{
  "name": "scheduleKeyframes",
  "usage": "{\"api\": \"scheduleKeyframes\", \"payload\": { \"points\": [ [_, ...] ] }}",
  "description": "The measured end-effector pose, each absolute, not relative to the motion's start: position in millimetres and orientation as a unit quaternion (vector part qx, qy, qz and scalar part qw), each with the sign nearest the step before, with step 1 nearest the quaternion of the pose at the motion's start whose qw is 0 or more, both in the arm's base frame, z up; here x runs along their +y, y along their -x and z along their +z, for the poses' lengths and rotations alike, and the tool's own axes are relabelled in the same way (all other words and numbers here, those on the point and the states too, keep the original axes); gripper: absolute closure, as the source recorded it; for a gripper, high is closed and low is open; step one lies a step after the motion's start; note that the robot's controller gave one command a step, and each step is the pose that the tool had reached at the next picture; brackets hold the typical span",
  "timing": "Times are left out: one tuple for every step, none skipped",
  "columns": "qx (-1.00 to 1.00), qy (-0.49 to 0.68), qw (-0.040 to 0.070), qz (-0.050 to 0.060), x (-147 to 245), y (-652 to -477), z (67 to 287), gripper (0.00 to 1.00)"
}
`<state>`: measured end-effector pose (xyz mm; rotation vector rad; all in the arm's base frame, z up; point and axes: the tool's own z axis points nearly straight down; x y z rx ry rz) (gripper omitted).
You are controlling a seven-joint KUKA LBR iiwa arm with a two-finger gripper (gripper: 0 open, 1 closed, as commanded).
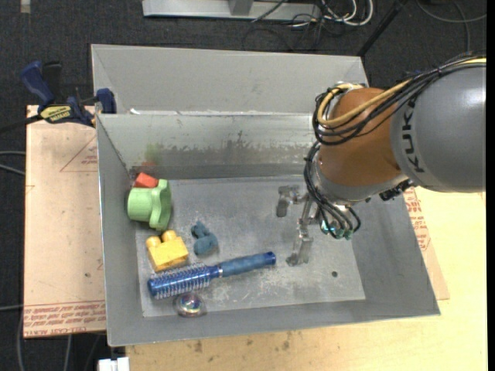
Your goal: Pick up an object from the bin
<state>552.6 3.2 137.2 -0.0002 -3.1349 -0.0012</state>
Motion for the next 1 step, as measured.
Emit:
{"api": "scheduleKeyframes", "payload": {
  "points": [
    [-0.999,-0.043,0.004,-0.001,41.7,-500.9,66.2,0.00]
  ]
}}
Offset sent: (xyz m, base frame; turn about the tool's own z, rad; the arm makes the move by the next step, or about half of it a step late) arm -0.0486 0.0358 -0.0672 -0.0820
